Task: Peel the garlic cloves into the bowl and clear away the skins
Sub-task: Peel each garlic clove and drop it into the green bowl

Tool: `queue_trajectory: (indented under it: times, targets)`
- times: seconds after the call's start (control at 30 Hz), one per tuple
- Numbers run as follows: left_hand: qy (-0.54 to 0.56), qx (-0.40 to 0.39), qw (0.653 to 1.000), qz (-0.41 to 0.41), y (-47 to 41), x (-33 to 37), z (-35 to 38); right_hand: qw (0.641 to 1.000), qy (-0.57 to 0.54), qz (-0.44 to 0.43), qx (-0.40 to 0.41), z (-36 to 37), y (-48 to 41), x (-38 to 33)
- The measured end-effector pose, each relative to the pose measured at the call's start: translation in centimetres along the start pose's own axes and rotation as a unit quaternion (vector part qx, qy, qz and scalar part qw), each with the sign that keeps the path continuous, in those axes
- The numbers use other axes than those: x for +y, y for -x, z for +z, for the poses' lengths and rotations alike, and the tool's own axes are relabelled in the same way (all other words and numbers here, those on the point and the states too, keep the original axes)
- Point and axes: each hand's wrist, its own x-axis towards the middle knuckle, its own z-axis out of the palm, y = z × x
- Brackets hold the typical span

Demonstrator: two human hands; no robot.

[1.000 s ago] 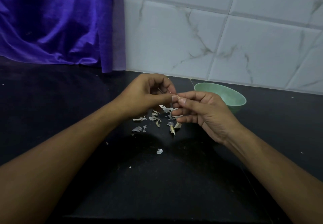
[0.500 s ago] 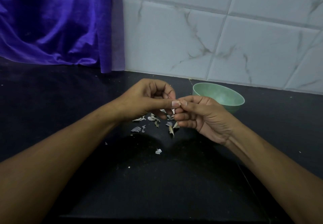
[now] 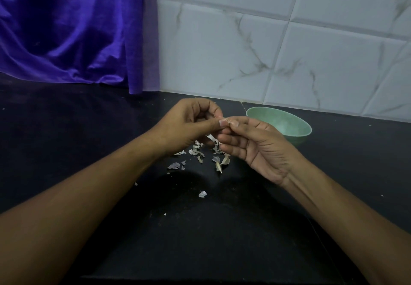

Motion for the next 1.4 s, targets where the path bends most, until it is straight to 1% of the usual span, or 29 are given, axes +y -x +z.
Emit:
queue_trajectory:
  times: [0.1, 0.27, 0.4, 0.5, 0.6, 0.67, 0.77, 0.9, 0.97, 1.13, 1.4]
  targets:
    - [-0.019, -0.004, 1.000, -0.011, 0.0, -0.2, -0.2, 1.000, 0.028, -0.004, -0.001, -0.3, 0.0, -0.4]
    - [-0.037, -0.037, 0.998, -0.026, 0.0, -0.4, 0.0, 0.995, 0.093, -0.035, 0.006, -0.7, 0.1, -0.5]
    - [-0.040, -0.029, 0.998, -0.030, 0.0, -0.3, 0.0, 0.989, 0.130, -0.067, 0.006, -0.8, 0.1, -0.1]
    - [-0.052, -0.035, 0.998, -0.032, 0.0, -0.2, -0.1, 0.987, 0.136, -0.078, 0.023, -0.8, 0.0, 0.2]
    - [-0.064, -0.033, 0.997, -0.029, 0.0, -0.4, 0.0, 0.989, 0.136, -0.055, 0.016, -0.8, 0.1, 0.1]
    - [-0.060, -0.027, 0.997, -0.030, 0.0, -0.4, 0.0, 0.992, 0.114, -0.048, 0.018, -0.8, 0.2, 0.0]
    - [-0.049, -0.026, 0.998, -0.041, -0.1, -0.4, 0.0, 0.992, 0.099, -0.064, 0.042, -0.8, 0.2, 0.0]
    - [-0.046, -0.052, 0.996, -0.046, 0.1, -0.3, 0.3, 0.988, 0.095, -0.079, 0.088, -0.6, 0.0, 0.3]
    - [-0.058, -0.060, 0.996, -0.044, 0.2, -0.2, 0.7, 0.988, 0.088, -0.080, 0.095, -0.7, -0.1, 0.4]
    - [-0.099, -0.024, 0.994, -0.045, 0.2, -0.2, -0.1, 0.991, 0.076, -0.075, 0.086, -0.8, -0.1, 0.3]
    - [-0.173, 0.015, 0.984, -0.041, -0.1, -0.6, -0.9, 0.988, 0.106, -0.086, 0.071, -1.2, -0.2, 0.4]
